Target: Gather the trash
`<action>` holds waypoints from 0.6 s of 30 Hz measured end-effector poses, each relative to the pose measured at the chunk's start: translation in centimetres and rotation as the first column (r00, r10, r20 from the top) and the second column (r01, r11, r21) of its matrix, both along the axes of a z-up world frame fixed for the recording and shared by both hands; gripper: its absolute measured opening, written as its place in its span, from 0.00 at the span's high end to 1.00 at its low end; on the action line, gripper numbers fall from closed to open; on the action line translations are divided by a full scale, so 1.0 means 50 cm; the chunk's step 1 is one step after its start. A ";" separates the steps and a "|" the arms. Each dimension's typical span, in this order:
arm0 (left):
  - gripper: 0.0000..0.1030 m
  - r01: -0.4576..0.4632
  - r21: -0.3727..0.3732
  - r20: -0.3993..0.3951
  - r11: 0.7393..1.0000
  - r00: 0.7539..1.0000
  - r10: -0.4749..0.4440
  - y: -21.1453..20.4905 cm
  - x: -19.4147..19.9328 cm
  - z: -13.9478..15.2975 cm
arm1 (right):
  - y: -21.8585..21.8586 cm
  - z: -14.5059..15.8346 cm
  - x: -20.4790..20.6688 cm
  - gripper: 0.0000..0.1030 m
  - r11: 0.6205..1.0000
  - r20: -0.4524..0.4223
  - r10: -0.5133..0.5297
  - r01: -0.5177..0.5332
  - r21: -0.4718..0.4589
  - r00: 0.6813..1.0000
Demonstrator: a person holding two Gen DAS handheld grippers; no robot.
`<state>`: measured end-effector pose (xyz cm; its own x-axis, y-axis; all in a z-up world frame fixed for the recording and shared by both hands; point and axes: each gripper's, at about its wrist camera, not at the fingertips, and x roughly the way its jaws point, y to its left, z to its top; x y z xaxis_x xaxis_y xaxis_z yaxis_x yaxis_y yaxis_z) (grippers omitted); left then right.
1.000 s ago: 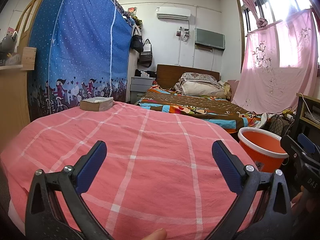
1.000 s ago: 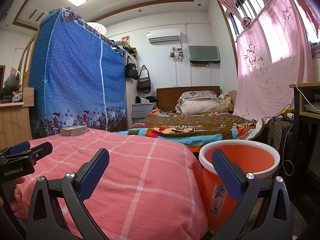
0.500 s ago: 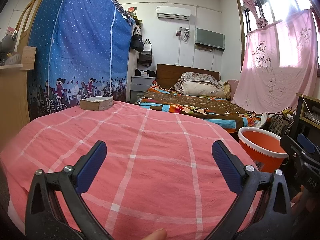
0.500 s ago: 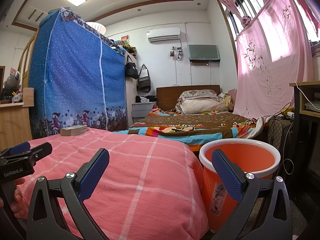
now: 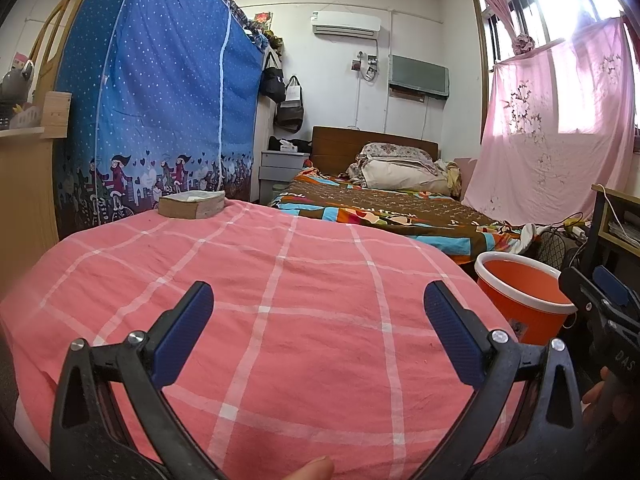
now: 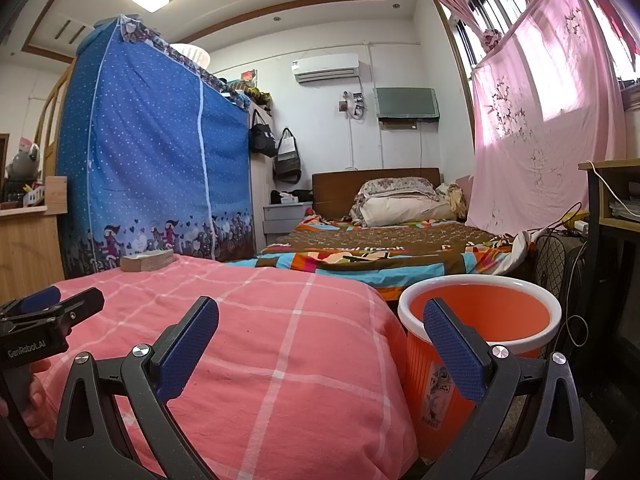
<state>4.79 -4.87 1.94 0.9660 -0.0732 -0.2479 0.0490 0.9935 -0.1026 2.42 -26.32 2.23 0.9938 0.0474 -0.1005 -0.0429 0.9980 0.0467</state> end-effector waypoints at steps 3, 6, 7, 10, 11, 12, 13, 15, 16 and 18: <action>0.00 0.000 -0.001 0.000 1.000 1.000 0.000 0.001 0.000 -0.001 | 0.000 -0.005 0.000 0.00 1.000 -0.004 0.001 -0.001 0.001 1.000; 0.00 -0.004 -0.007 -0.003 1.000 1.000 0.004 0.003 0.001 -0.003 | 0.001 -0.004 0.000 0.00 1.000 -0.004 0.000 0.000 0.002 1.000; 0.00 -0.002 -0.007 -0.006 1.000 1.000 0.002 0.004 0.002 -0.004 | 0.002 -0.006 -0.001 0.00 1.000 -0.004 0.000 0.000 0.002 1.000; 0.00 -0.023 -0.001 -0.008 1.000 1.000 0.023 0.005 0.002 -0.005 | 0.001 -0.005 0.001 0.00 1.000 -0.006 -0.003 0.003 0.003 1.000; 0.00 -0.028 -0.003 -0.008 1.000 1.000 0.027 0.006 0.003 -0.005 | 0.002 -0.006 0.001 0.00 1.000 -0.007 -0.002 0.003 0.005 1.000; 0.00 -0.028 -0.005 -0.009 1.000 1.000 0.028 0.007 0.002 -0.006 | 0.002 -0.007 0.001 0.00 1.000 -0.008 -0.002 0.002 0.006 1.000; 0.00 -0.028 -0.004 -0.010 1.000 1.000 0.028 0.006 0.004 -0.005 | 0.002 -0.007 0.001 0.00 1.000 -0.009 -0.003 0.003 0.005 1.000; 0.00 -0.030 0.004 -0.009 1.000 1.000 0.030 0.005 0.003 -0.005 | 0.003 -0.007 0.000 0.00 1.000 -0.010 -0.002 0.002 0.004 1.000; 0.00 -0.032 0.010 -0.007 0.999 0.999 0.032 0.004 0.003 -0.005 | 0.003 -0.007 0.001 0.00 1.000 -0.010 -0.001 0.001 0.004 1.000; 0.00 -0.033 0.015 -0.005 0.999 0.999 0.033 0.002 0.001 -0.005 | 0.003 -0.010 0.001 0.00 1.000 -0.014 0.000 0.000 0.004 1.000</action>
